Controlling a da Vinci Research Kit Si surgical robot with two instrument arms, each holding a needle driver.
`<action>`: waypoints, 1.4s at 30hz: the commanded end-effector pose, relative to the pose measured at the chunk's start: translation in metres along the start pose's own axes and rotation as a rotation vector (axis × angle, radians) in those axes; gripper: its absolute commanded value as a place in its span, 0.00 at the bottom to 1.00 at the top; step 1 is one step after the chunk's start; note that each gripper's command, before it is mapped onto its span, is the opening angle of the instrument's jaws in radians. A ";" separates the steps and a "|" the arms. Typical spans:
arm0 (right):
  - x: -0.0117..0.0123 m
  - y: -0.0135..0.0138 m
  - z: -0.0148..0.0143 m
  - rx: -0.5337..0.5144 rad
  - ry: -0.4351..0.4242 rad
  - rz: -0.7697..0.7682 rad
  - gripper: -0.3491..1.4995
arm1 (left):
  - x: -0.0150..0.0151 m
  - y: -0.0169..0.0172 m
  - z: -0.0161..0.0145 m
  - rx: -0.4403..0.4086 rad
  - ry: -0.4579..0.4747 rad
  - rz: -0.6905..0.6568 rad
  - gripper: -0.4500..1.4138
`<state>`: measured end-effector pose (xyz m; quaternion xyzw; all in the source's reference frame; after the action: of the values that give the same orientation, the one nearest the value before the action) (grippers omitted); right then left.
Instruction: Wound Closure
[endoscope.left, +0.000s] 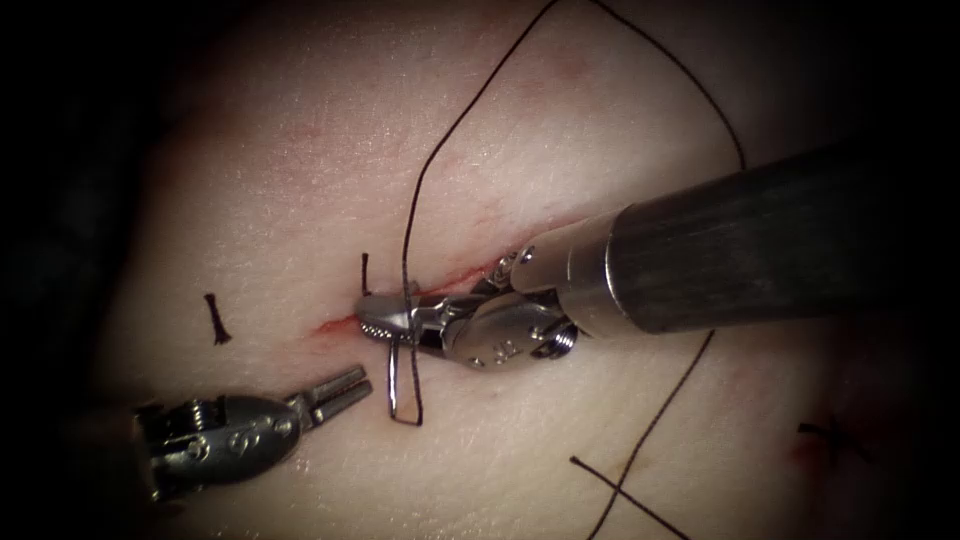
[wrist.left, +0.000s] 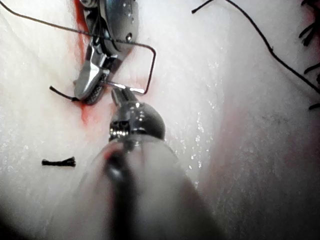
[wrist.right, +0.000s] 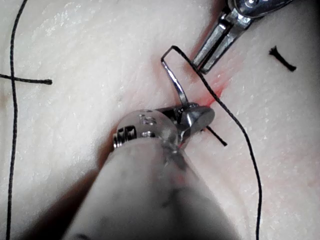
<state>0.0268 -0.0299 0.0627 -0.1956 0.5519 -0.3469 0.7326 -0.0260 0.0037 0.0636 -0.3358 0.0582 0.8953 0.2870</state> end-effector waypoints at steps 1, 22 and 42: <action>0.0002 -0.0007 0.0003 -0.003 0.001 0.014 0.00 | -0.0002 0.0010 0.0008 -0.002 -0.002 -0.003 0.23; -0.0009 0.0110 -0.0002 -0.190 0.129 0.575 0.00 | 0.0016 -0.0004 0.0044 -0.002 -0.002 -0.030 0.21; -0.0020 0.0127 0.0024 -0.101 0.119 0.667 0.00 | -0.0024 -0.0005 0.0086 -0.005 -0.046 -0.029 0.21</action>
<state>0.0319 -0.0194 0.0559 -0.0195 0.6424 -0.0716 0.7627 -0.0283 0.0059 0.0715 -0.3143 0.0437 0.8995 0.3003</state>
